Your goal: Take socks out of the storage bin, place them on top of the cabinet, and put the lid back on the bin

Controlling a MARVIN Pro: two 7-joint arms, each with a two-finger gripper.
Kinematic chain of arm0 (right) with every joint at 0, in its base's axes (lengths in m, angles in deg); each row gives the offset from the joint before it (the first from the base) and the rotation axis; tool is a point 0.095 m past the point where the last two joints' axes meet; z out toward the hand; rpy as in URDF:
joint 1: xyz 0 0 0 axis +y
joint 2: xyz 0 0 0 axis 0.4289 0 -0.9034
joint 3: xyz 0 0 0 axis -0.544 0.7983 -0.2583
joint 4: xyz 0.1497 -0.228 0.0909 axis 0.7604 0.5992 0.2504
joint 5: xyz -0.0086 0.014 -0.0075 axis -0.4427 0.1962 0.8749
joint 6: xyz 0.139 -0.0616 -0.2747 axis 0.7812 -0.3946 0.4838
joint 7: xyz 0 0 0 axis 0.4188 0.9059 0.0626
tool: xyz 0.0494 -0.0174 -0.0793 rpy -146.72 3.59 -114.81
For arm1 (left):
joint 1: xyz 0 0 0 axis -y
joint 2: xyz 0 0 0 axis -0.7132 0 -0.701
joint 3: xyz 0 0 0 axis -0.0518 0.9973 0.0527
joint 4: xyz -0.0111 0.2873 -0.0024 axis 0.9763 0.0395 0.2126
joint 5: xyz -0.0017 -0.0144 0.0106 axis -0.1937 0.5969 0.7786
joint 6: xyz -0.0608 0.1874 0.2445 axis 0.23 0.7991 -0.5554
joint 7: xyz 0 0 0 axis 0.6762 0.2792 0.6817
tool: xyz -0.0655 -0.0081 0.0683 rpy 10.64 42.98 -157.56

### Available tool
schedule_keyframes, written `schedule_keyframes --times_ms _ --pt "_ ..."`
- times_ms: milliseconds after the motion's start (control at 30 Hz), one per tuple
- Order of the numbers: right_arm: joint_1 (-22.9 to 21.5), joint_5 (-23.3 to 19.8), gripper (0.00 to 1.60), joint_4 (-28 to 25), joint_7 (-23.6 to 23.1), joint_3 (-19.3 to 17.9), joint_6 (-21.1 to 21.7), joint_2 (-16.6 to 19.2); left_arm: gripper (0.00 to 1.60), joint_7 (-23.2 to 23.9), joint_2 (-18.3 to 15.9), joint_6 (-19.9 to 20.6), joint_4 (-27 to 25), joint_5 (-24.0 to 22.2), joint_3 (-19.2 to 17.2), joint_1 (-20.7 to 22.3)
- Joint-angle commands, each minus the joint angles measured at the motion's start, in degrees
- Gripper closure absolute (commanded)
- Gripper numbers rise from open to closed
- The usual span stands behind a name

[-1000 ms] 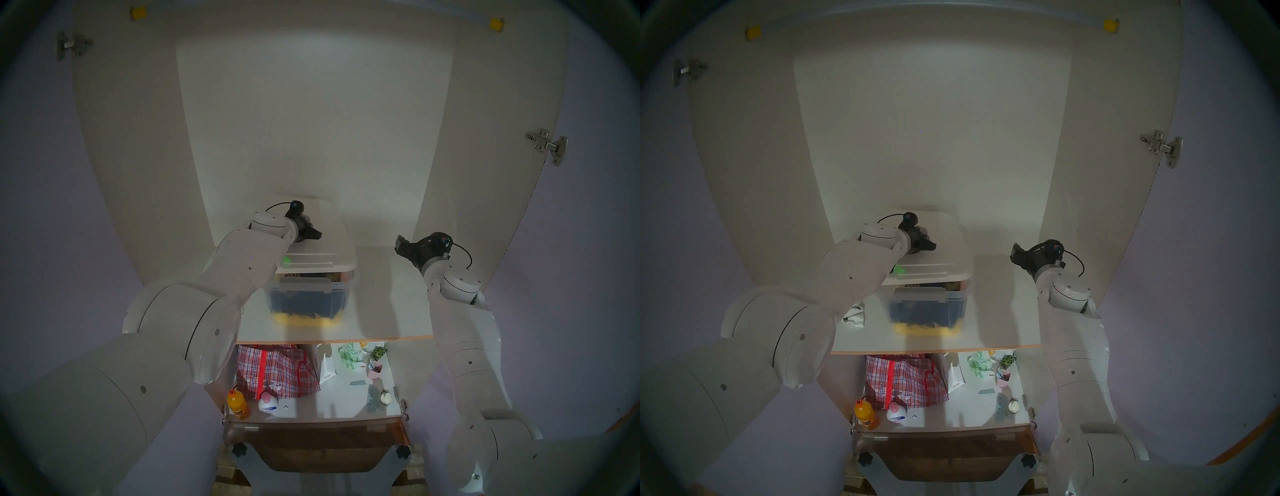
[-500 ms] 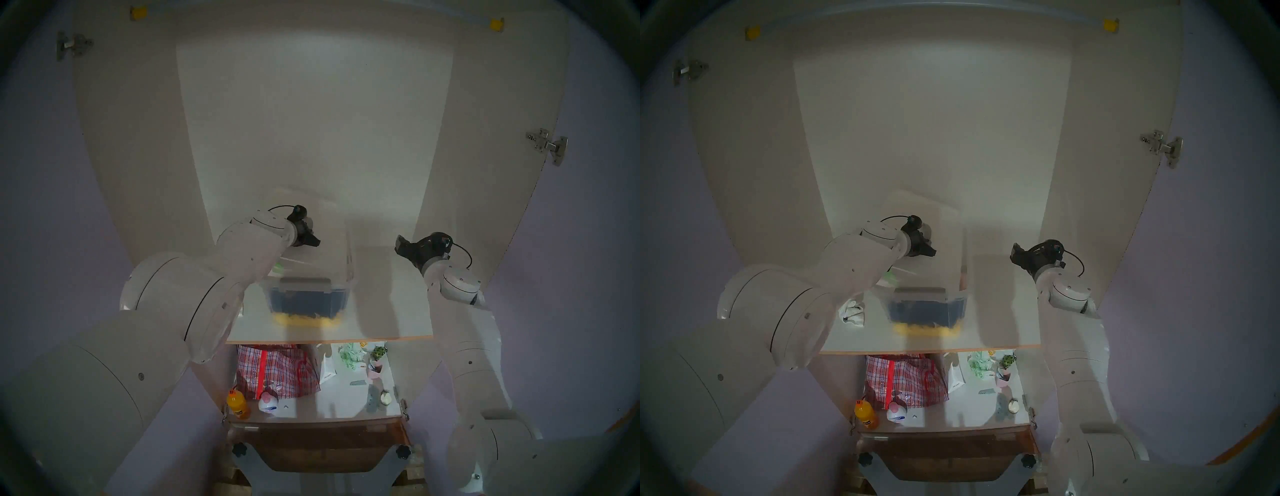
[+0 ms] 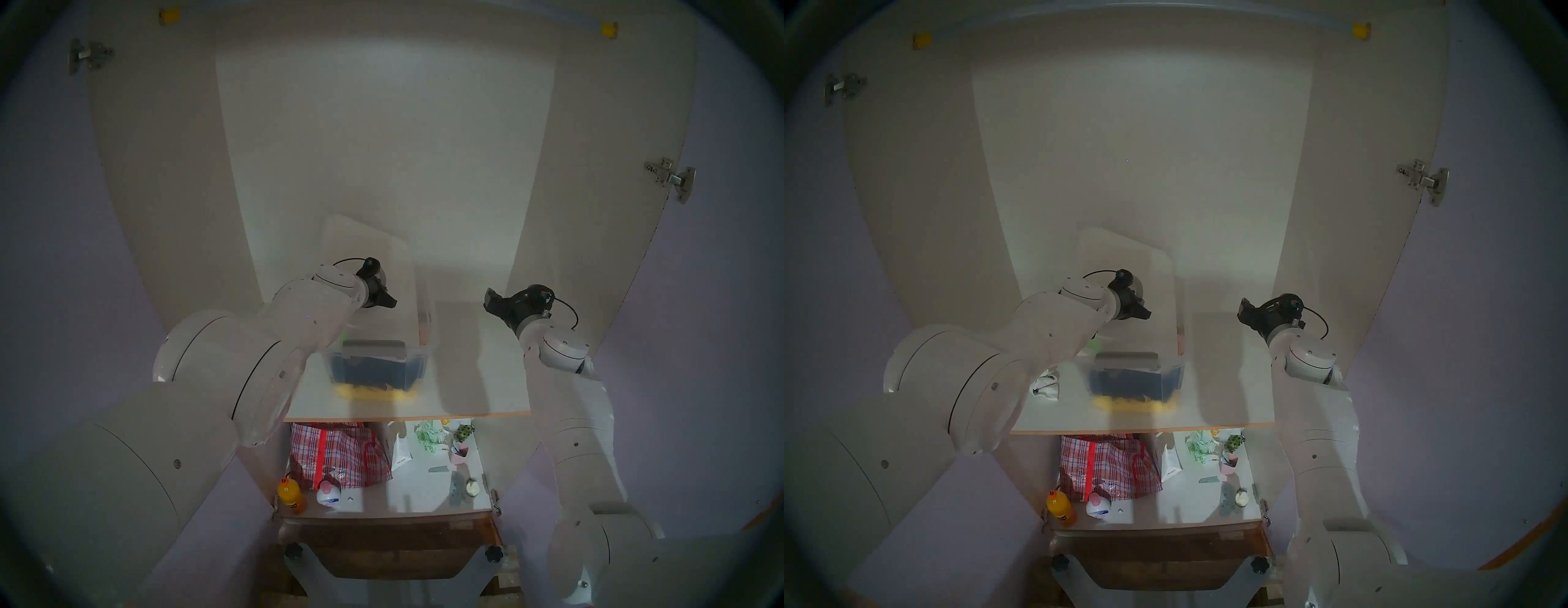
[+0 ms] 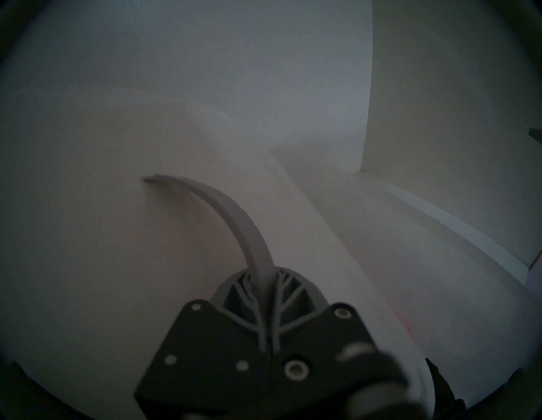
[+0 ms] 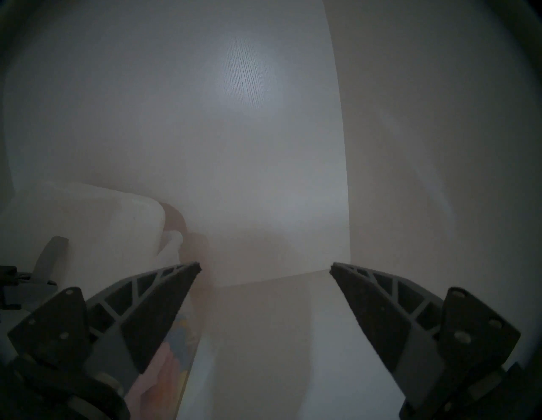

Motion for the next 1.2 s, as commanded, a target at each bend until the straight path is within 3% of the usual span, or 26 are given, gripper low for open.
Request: schedule_keyframes --times_ms 0,400,733,1167 --pt "-1.5 -0.1 0.00 -1.3 -0.1 0.2 -0.7 -0.1 1.60 0.3 -0.3 -0.5 -1.7 -0.2 -0.3 4.5" --pt "-1.5 -0.1 0.00 -1.3 -0.1 0.2 -0.7 -0.1 1.60 5.3 -2.5 -0.8 -1.6 -2.6 -5.5 5.9" --pt "-1.5 -0.1 0.00 -1.4 -0.1 0.2 -0.8 -0.1 1.60 13.6 -2.6 -0.3 0.3 -3.6 -8.0 4.0" --pt "-1.5 -0.1 0.00 -1.3 -0.1 0.2 -0.7 -0.1 1.60 15.9 -4.3 -0.7 -0.5 -4.7 -11.3 5.7"
